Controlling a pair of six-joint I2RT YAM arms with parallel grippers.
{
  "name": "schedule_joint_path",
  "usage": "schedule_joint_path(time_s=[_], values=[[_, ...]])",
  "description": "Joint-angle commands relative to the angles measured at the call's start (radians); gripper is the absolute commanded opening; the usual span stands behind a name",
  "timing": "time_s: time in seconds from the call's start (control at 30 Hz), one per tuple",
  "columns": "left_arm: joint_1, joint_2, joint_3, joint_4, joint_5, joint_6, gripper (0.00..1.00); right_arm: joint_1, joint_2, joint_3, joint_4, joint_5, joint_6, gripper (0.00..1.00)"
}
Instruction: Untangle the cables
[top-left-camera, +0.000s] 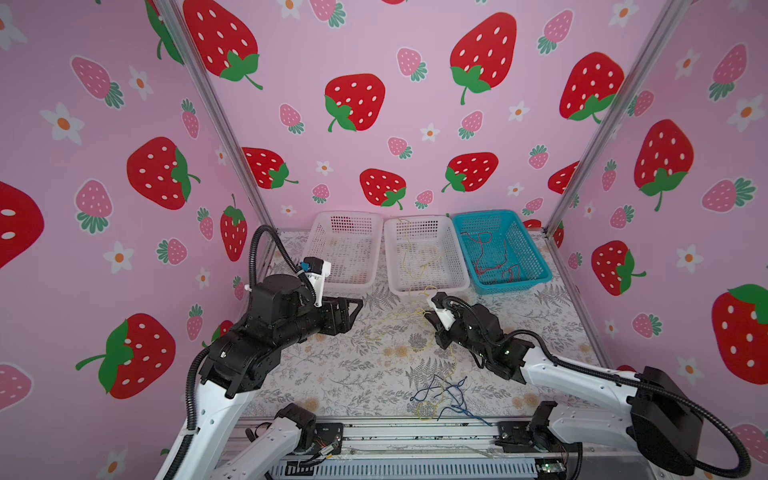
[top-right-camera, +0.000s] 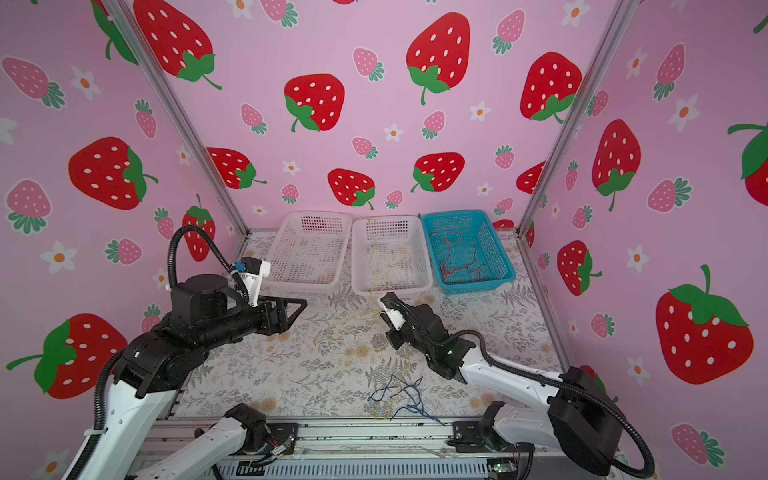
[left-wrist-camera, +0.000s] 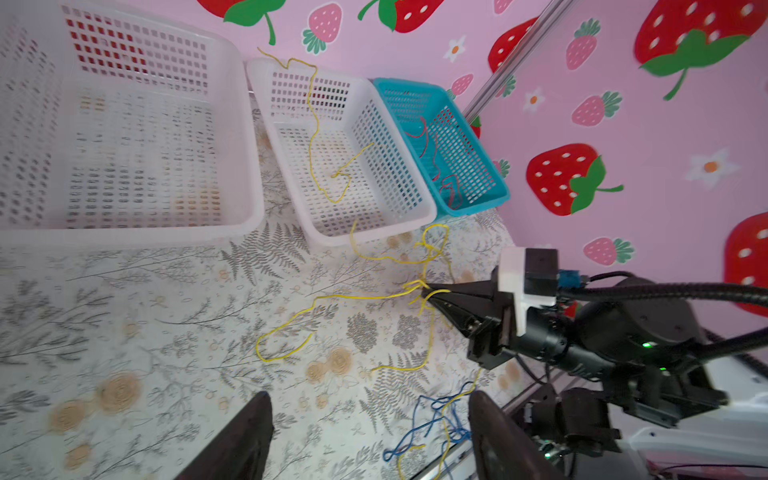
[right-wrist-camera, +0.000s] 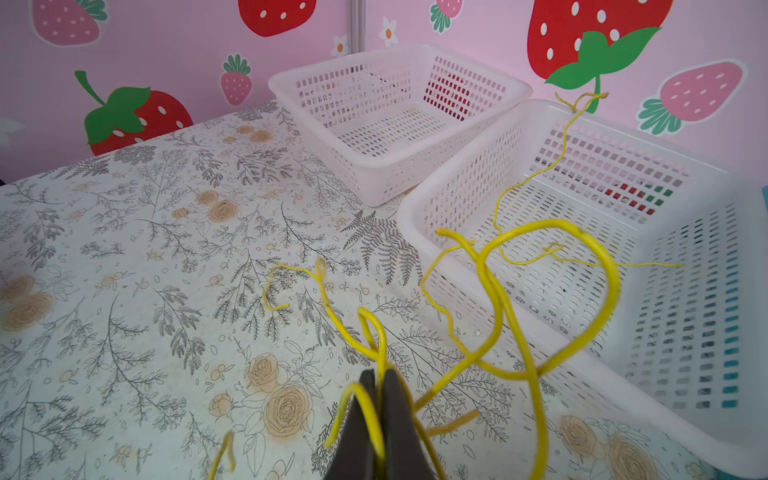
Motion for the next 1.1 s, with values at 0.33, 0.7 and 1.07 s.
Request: schedule_joint_path(time_s=[0.33, 0.7, 1.07], values=[[-0.115, -0.016, -0.137, 0.143, 0.159, 0.260, 0.74, 0.011, -0.113, 0.019, -0.016, -0.266, -0.073, 0.00], [-0.385, 0.078, -0.298, 0.249, 0.020, 0.601, 0.77, 0.015, -0.174, 0.054, -0.056, -0.373, -0.072, 0.00], [-0.457, 0.151, -0.368, 0.357, -0.122, 0.687, 0.75, 0.015, -0.226, 0.083, -0.082, -0.524, -0.031, 0.00]])
